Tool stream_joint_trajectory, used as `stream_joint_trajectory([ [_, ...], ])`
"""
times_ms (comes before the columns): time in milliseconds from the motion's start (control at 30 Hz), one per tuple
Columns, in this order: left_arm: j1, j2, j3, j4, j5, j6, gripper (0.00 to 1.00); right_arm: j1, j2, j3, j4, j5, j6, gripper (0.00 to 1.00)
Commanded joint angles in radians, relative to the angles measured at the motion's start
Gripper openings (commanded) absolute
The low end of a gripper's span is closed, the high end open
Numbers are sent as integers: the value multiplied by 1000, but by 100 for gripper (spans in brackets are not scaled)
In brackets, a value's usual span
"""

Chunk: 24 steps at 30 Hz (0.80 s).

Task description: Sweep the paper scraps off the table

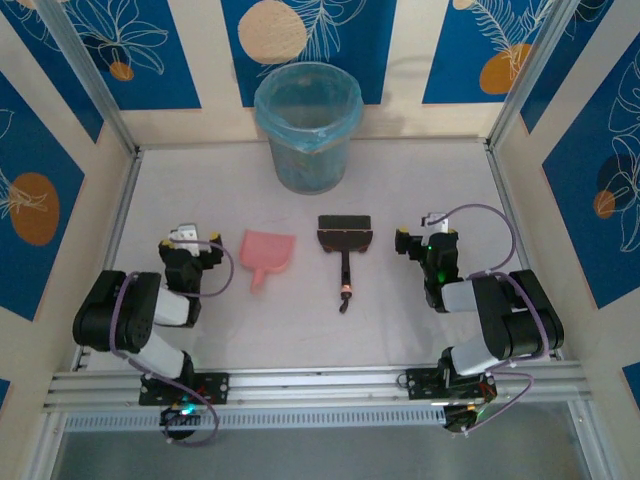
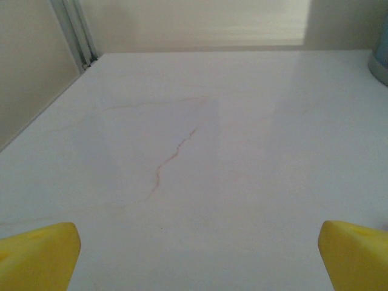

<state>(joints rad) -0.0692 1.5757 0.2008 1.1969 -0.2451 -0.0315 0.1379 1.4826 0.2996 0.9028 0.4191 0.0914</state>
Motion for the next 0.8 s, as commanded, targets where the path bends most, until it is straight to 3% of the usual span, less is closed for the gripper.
stream_joint_trajectory([
  [0, -9, -5, 22, 35, 28, 33, 100, -13, -12, 30, 42, -9, -21, 99],
  [100, -8, -12, 92, -114, 78, 53, 100, -57, 16, 69, -25, -76, 15, 99],
  [167, -8, -15, 147, -218, 160, 82, 100, -43, 69, 62, 65, -57, 0, 99],
  [200, -8, -15, 168, -259, 195, 99, 100, -48, 32, 64, -6, -75, 5, 99],
  [267, -9, -14, 166, -256, 190, 96, 100, -30, 57, 32, 103, -69, -27, 99],
  [400, -8, -13, 173, -263, 179, 89, 100, -46, 50, 60, 26, -88, -12, 99],
  [500, -8, -14, 171, -262, 179, 89, 100, -121, 39, 103, -74, -196, 44, 99],
  [767, -8, -14, 170, -260, 179, 89, 100, -107, 41, 99, -62, -172, 38, 99],
])
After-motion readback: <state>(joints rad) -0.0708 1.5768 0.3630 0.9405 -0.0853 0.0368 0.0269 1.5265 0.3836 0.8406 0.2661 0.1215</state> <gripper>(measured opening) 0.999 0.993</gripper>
